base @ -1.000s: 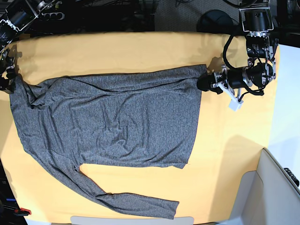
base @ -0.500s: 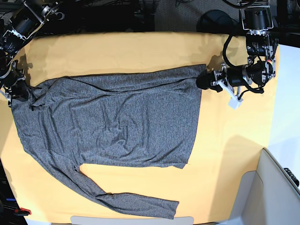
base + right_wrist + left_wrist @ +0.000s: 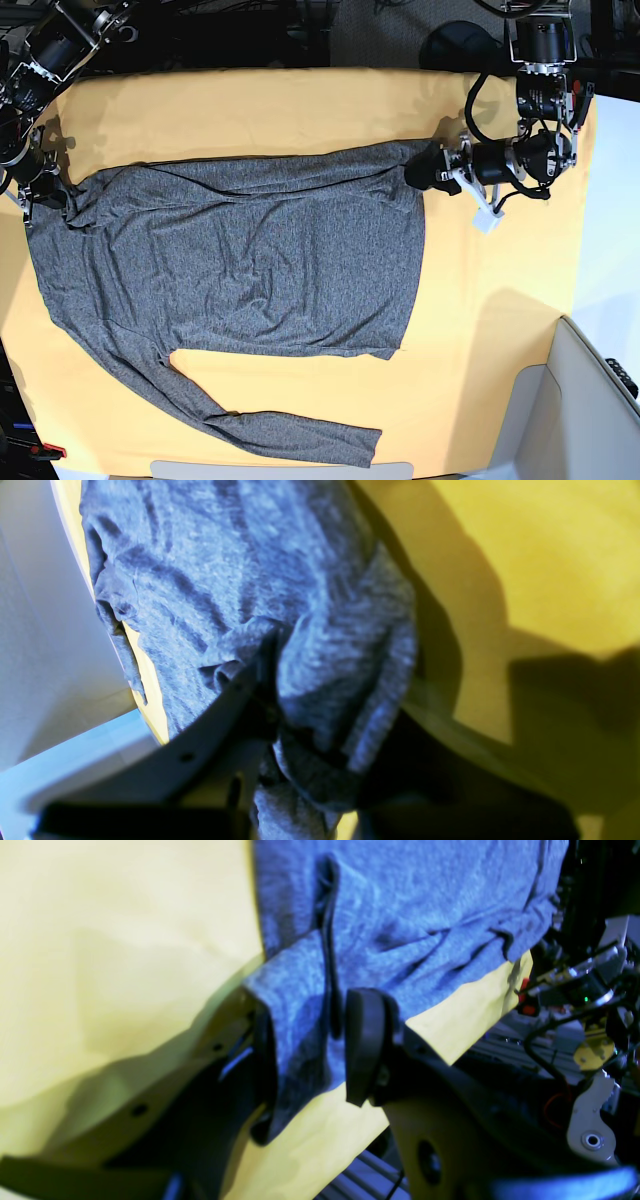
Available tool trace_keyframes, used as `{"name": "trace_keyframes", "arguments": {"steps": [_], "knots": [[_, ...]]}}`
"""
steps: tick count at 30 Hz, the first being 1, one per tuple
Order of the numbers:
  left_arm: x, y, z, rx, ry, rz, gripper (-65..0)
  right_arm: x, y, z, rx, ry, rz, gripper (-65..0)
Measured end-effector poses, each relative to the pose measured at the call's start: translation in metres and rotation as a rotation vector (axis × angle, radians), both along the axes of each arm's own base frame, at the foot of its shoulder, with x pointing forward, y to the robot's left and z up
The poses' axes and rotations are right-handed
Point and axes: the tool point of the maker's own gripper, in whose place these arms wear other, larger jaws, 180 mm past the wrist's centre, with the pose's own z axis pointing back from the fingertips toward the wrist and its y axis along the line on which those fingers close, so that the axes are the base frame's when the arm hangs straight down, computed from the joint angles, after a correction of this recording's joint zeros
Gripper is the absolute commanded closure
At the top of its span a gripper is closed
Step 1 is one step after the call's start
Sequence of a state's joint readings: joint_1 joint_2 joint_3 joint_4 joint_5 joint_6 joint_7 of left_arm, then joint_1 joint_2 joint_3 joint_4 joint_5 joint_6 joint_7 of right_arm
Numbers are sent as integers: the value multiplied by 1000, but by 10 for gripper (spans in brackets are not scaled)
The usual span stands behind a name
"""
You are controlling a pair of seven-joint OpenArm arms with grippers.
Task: Fold the T-shirt properly
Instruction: 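Pull the shoulder corners apart with both grippers to stretch the collar edge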
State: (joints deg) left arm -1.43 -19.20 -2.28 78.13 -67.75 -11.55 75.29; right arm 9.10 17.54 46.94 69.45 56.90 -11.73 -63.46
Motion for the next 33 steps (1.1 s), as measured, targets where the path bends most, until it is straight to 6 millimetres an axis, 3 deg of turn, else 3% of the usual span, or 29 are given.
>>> {"name": "trace_keyframes", "arguments": {"steps": [5, 7, 10, 16, 23, 33], "knots": [[1, -11, 0, -28, -4, 3, -192, 0, 3, -2, 8, -2, 0, 0], [1, -14, 0, -32, -2, 1, -136, 1, 4, -1, 9, -5, 3, 0], [-1, -15, -2, -28, 4, 4, 0, 1, 4, -2, 10, -5, 2, 0], [-6, -15, -4, -30, 21, -3, -6, -13, 1, -4, 6, 5, 17, 0], [-28, 1, -6, 0, 29, -5, -6, -49, -7, -2, -41, 36, 25, 0], [-60, 25, -9, 19, 63, 50, -6, -84, -27, 3, -68, 89, 45, 0]]}}
